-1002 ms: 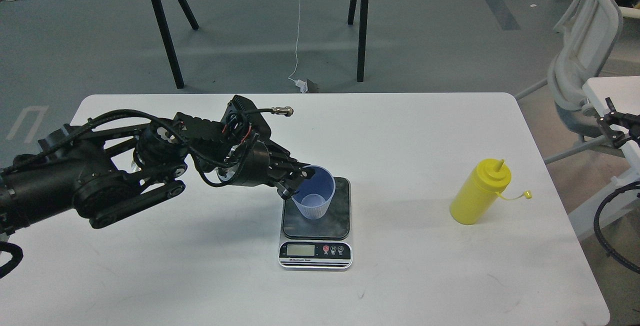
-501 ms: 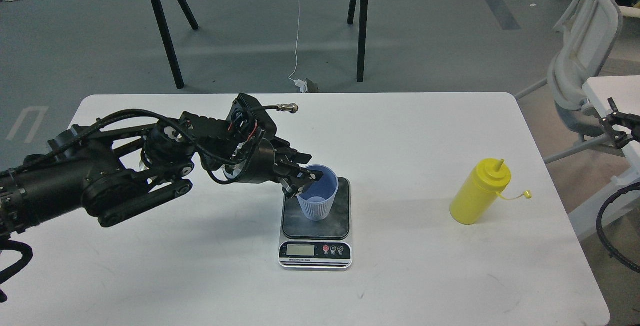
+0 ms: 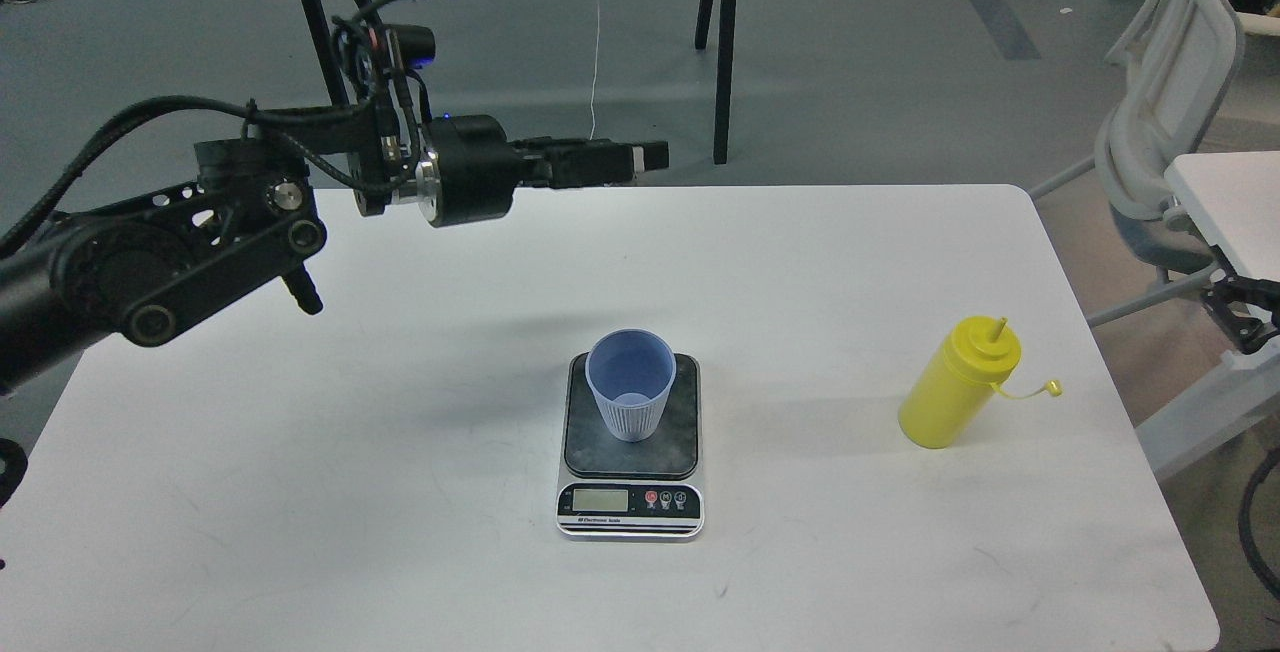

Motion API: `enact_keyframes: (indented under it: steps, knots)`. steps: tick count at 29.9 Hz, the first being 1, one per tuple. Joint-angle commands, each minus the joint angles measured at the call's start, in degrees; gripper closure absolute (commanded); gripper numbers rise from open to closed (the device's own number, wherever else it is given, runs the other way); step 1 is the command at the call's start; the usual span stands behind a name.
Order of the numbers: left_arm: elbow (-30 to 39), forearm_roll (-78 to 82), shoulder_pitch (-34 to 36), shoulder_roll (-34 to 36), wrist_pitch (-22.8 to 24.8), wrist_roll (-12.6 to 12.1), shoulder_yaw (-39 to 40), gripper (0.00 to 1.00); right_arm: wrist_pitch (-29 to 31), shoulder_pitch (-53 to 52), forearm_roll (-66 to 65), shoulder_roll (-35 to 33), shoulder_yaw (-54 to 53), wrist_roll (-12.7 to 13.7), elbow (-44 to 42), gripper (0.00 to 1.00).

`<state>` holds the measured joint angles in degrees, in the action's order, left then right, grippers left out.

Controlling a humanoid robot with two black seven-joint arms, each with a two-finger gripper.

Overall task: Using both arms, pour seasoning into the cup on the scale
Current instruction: 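Release the cup and withdraw the left gripper upward, then reach the right gripper to the yellow squeeze bottle and grasp it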

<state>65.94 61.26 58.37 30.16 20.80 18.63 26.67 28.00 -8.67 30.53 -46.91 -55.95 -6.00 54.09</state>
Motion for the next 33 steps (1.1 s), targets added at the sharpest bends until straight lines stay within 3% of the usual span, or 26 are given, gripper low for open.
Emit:
enact_keyframes:
  steps: [1, 11, 15, 19, 29, 33]
  knots:
    - [-7.12, -20.96, -0.19, -0.54, 0.12, 0.09, 1.54, 0.01, 0.0, 8.22, -0.03, -0.28, -3.1, -0.15, 6.01, 0.0]
    - [-21.36, -55.78, -0.18, -4.05, 0.56, -0.43, 6.2, 0.0, 0.0, 28.26, -1.17, 0.77, -5.31, -3.4, 25.26, 0.0]
    - [-27.17, -64.67, -0.36, -5.28, 2.57, -0.7, 7.95, 0.0, 0.0, 29.59, -4.68, 7.6, -4.96, -3.66, 25.27, 0.0]
    - [-27.62, -69.43, -2.63, -4.93, 6.53, -1.58, 8.22, 0.0, 0.0, 29.51, -7.58, 14.29, -4.78, -3.58, 25.71, 0.0]
    - [-27.01, -69.34, -5.19, -4.23, 6.27, -1.58, 8.13, 0.0, 0.0, 25.47, -12.42, 25.28, -4.61, -3.58, 21.85, 0.0]
    - [-27.0, -69.17, -4.93, -3.27, 6.27, -1.75, 8.13, 0.0, 0.0, 22.83, -12.42, 26.35, -4.52, -3.58, 18.42, 0.01]
